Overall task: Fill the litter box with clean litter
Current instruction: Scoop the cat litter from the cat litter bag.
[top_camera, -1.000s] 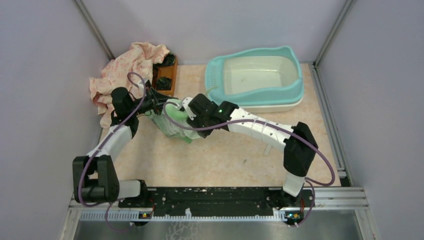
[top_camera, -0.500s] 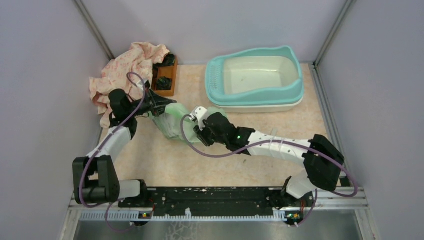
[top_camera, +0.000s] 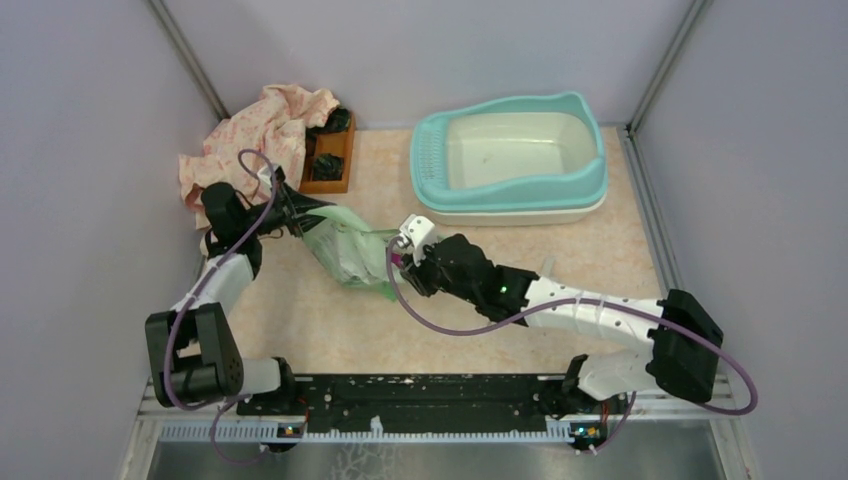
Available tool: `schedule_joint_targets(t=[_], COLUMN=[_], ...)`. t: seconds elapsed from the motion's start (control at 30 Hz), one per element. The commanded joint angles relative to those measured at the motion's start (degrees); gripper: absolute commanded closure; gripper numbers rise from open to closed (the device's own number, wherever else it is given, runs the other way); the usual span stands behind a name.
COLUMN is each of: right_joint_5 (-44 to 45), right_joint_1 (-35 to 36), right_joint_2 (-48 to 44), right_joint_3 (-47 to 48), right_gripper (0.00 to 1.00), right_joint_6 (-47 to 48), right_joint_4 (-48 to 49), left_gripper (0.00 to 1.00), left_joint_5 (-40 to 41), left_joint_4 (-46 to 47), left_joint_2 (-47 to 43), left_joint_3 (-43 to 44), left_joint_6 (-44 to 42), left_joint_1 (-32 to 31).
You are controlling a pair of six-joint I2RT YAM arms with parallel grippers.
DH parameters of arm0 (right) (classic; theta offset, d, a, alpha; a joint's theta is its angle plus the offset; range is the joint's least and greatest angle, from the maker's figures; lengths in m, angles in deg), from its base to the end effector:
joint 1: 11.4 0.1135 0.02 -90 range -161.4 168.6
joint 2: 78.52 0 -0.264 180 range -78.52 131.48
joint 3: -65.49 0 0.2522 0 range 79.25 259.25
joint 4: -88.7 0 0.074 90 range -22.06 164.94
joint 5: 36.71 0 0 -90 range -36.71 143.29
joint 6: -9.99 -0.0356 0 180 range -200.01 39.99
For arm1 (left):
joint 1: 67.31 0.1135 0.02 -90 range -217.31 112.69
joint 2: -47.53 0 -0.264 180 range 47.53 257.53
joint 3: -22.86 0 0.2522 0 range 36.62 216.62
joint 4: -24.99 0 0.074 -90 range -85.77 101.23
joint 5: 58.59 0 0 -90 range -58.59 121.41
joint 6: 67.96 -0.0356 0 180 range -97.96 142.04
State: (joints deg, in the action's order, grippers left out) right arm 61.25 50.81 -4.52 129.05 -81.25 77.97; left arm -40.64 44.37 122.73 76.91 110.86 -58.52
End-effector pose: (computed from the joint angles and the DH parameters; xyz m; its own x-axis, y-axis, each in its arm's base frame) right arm 0.1429 0.2606 0.2821 -0.1860 -0.3069 -0.9334 -0.8121 0.5828 -0.0298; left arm 0.2747 0.0082 0.2751 -0.8930 -0.4499 0.0088 -0.0121 0.0045 -0.9999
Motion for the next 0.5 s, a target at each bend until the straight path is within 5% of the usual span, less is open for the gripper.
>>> schedule_joint_targets(t=[0.0, 0.47], right_joint_5=[2.4, 7.0], right_joint_1=[0.9, 2.1], right_joint_2=[-4.4, -18.7], right_joint_3=[2.4, -5.5], right_gripper=[1.00, 1.00], right_joint_6=[0.1, -1.4], right_joint_4=[-3.6, -11.5], left_gripper=[1.00, 1.00], left_joint_5=[-2.1, -2.1], left_joint_4=[8.4, 9.8], left_joint_2=[0.2, 2.4], left_joint_3=[0.8, 0.6], left_joint_6=[-1.2, -1.6], left_joint_1=[1.2, 1.7])
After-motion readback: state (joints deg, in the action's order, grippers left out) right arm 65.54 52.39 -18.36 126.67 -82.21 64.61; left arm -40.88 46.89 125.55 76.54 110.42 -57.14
